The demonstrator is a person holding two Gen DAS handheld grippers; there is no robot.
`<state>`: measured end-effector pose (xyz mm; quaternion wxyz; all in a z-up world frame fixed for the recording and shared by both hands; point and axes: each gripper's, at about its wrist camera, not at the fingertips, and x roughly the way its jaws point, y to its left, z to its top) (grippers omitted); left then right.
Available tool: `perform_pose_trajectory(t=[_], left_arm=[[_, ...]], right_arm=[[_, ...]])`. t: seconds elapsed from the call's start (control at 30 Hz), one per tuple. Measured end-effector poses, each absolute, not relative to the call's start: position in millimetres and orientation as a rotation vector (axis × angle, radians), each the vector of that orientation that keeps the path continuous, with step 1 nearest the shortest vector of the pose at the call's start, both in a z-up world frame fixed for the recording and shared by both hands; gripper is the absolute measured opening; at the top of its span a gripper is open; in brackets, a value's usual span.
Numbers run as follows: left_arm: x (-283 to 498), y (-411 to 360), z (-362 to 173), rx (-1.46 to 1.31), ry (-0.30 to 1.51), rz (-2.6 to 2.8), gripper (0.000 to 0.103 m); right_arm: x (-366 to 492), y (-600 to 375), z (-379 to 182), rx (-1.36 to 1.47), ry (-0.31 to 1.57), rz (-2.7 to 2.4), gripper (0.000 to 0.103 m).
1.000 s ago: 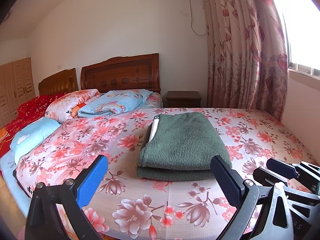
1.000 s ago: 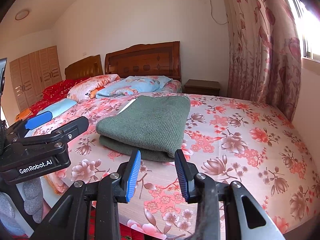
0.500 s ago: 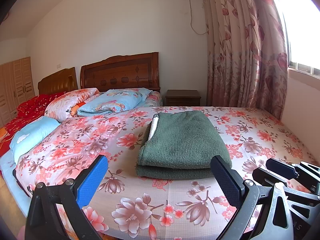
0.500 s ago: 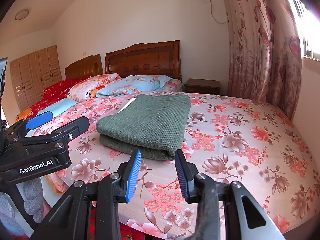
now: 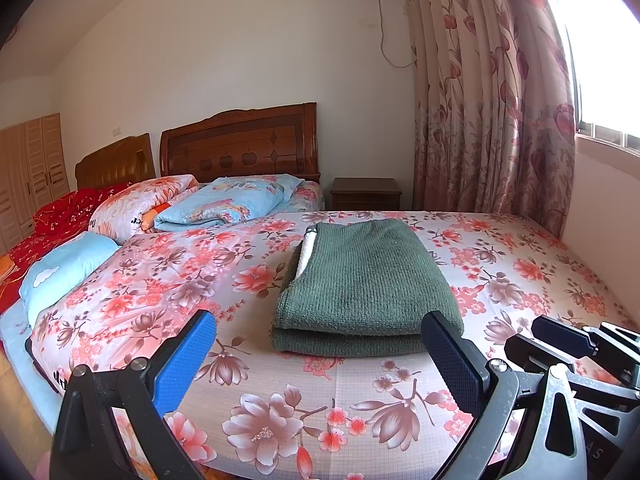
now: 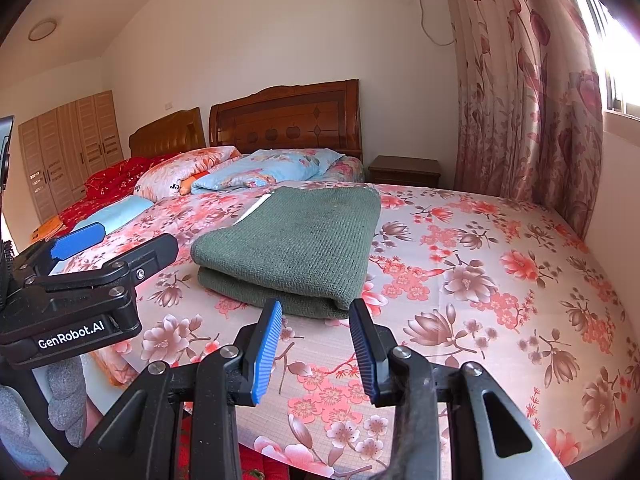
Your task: Fold small clothes
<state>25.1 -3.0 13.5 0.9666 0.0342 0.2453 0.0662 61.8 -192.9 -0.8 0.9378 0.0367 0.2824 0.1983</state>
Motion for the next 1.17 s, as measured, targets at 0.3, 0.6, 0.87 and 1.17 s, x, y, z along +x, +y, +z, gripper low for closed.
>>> perform_pose_trajectory(t=[0.3, 0.6, 0.87, 1.17], left_arm=[[25.3, -3.5, 12.3, 0.07, 0.499, 0.134, 0.103], [25.5, -0.2, 10.6, 0.076, 0.498, 0.134, 0.103], [25.7, 2.9, 11.9, 0.063, 0.499, 0.102, 0.103], [33.5, 8.1, 5.7, 0.052, 0.545, 0.09, 0.103]], right_arm=[[61.9, -193.2, -0.7, 0.076, 0.578, 0.405, 0.036], [61.8, -192.7, -2.6, 0.076, 0.581, 0.409, 0.036], [60.7, -192.0, -3.3, 0.078, 0.582, 0.411, 0.036], [60.5, -190.5, -1.8, 0.078, 0.583, 0.417, 0.036]])
